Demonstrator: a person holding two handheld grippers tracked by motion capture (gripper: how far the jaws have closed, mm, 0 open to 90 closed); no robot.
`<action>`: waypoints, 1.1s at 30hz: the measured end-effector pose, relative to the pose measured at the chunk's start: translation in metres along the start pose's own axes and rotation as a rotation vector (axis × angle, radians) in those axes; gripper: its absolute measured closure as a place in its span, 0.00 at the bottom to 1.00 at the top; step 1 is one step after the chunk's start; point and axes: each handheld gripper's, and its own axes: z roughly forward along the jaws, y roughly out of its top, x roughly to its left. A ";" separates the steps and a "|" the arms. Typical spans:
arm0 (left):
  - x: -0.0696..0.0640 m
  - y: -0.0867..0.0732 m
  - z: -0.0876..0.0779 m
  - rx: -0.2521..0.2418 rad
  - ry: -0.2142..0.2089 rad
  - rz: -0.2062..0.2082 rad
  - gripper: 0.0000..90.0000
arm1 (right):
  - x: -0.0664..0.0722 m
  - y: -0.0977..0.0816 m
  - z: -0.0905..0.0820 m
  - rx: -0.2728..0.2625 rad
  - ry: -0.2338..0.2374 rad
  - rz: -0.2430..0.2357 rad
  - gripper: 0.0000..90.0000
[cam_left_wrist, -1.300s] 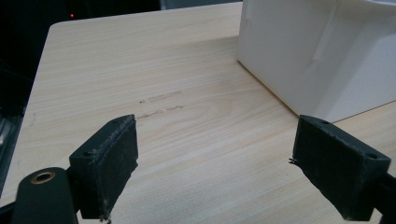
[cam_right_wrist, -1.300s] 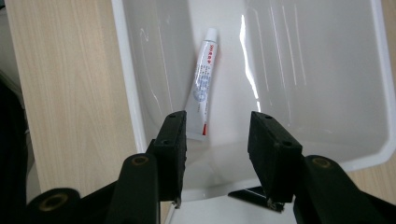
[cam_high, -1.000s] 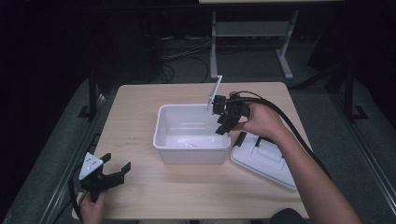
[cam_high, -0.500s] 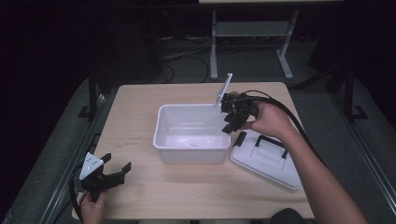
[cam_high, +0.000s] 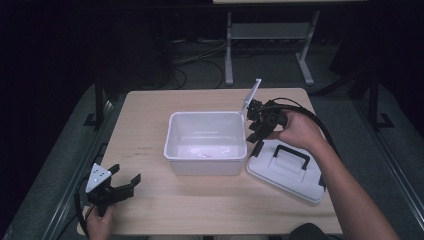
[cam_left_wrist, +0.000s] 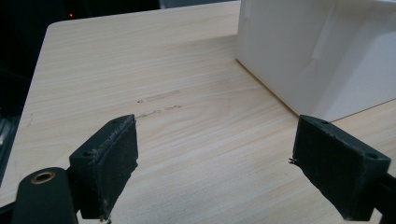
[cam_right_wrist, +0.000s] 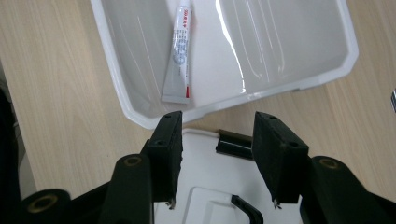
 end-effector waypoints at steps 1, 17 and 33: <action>0.000 0.000 0.000 0.000 -0.001 0.000 0.15 | 0.000 -0.002 0.000 0.000 0.000 0.005 0.58; -0.001 0.000 0.001 0.005 -0.001 0.003 0.15 | -0.009 -0.040 0.004 0.001 -0.009 0.080 0.57; -0.001 0.000 0.002 0.009 -0.001 0.007 0.15 | -0.015 -0.076 0.017 0.016 -0.006 0.142 0.55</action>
